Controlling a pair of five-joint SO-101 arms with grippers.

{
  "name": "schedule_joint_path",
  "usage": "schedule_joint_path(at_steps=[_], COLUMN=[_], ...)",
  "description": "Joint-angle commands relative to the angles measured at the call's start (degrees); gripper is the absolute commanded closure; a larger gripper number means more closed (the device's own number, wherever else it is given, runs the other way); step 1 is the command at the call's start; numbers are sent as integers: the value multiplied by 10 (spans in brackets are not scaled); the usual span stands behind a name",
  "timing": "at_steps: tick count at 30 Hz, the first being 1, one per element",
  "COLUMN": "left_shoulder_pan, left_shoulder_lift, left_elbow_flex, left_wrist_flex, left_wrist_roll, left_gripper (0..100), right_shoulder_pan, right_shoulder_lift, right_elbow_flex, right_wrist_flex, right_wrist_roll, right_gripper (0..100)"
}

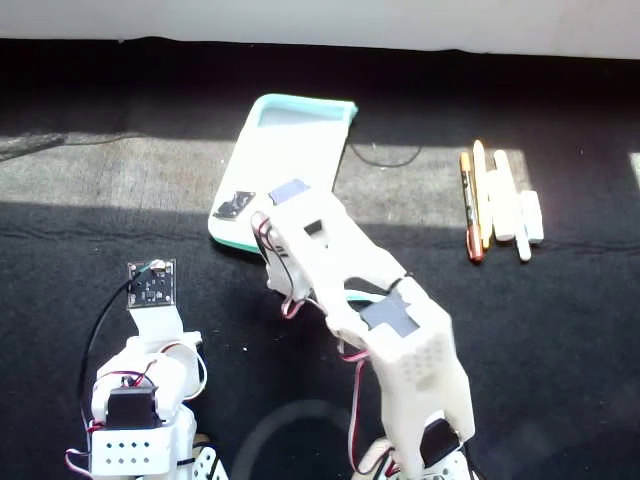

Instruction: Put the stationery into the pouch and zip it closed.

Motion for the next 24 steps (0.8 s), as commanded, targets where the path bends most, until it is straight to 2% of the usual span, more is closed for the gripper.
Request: schedule_joint_path(at_steps=[1,14,15,18,19,24], left_shoulder_pan=[8,8,8,8,8,8], left_shoulder_lift=[0,0,0,0,0,0], left_elbow_flex=[8,8,8,8,8,8], left_wrist_flex=[0,0,0,0,0,0], left_wrist_roll=[4,4,4,4,4,4], left_gripper=[989,989,989,989,989,989], right_shoulder_pan=[10,7,7,11,13,45], right_shoulder_lift=[-29,-23,-21,-19,-20,-64], right_elbow_flex=[29,35,37,41,42,44], right_wrist_flex=[-48,-102,-102,-101,-97,-58], right_wrist_roll=[-39,-44,-44,-44,-44,-43], right_gripper=[781,785,811,998,970,994])
